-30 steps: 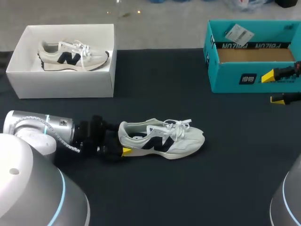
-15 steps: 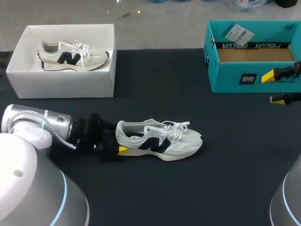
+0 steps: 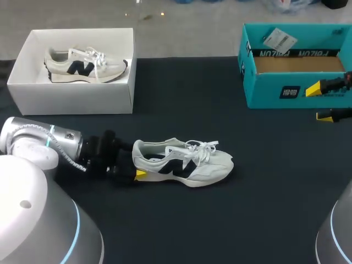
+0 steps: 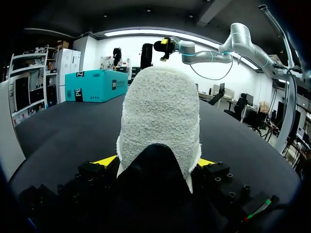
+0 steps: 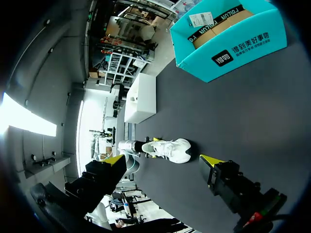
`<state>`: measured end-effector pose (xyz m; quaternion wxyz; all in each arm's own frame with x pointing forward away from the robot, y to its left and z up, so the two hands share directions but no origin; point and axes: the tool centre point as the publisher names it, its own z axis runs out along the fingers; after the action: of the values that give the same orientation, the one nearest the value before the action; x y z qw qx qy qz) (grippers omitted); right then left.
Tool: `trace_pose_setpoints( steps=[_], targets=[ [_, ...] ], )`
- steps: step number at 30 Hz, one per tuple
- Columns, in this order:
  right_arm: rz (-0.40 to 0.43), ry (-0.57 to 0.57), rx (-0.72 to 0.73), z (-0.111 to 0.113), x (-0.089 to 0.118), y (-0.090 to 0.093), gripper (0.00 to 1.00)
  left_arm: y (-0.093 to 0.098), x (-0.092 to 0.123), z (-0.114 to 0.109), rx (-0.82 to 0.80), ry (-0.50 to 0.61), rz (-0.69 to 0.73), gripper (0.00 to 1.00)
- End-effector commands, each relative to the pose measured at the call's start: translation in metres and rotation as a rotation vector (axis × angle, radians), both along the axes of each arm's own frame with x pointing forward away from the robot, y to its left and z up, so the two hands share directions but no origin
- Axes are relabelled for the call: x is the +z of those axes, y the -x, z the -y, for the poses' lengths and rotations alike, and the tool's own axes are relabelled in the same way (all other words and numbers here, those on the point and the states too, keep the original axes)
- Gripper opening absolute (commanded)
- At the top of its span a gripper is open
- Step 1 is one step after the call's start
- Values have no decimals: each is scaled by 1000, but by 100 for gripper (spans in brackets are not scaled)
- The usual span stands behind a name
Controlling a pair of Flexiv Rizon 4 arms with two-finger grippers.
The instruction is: Take the shoe out of the shoebox, open the shoe tongue, remove and reinsert the insole, then place the shoe into the shoebox
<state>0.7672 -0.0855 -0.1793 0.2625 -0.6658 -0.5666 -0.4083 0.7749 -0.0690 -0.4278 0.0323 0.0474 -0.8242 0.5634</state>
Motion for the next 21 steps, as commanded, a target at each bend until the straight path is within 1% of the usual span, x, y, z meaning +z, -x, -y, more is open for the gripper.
trace_pose_setpoints(
  steps=[1, 12, 13, 14, 16, 19, 21],
  targets=[
    [-1, 2, -1, -1, 0, 0, 100, -2, -3, 0, -2, -1, -2, 0],
    [-1, 2, -1, -1, 0, 0, 100, -2, -3, 0, -2, -1, -2, 0],
    [8, 29, 3, -7, 10, -7, 100, -2, -3, 0, -2, -1, -2, 0],
    [23, 29, 22, -15, 19, -12, 100, -2, -3, 0, -2, -1, -2, 0],
    [36, 62, 40, -34, 30, -18, 100, -2, -3, 0, -2, -1, -2, 0],
    [53, 93, 71, -63, 38, -18, 100, -2, -3, 0, -2, -1, -2, 0],
    [58, 142, 76, -83, 40, -18, 100, -2, -3, 0, -2, -1, -2, 0]
  ],
)
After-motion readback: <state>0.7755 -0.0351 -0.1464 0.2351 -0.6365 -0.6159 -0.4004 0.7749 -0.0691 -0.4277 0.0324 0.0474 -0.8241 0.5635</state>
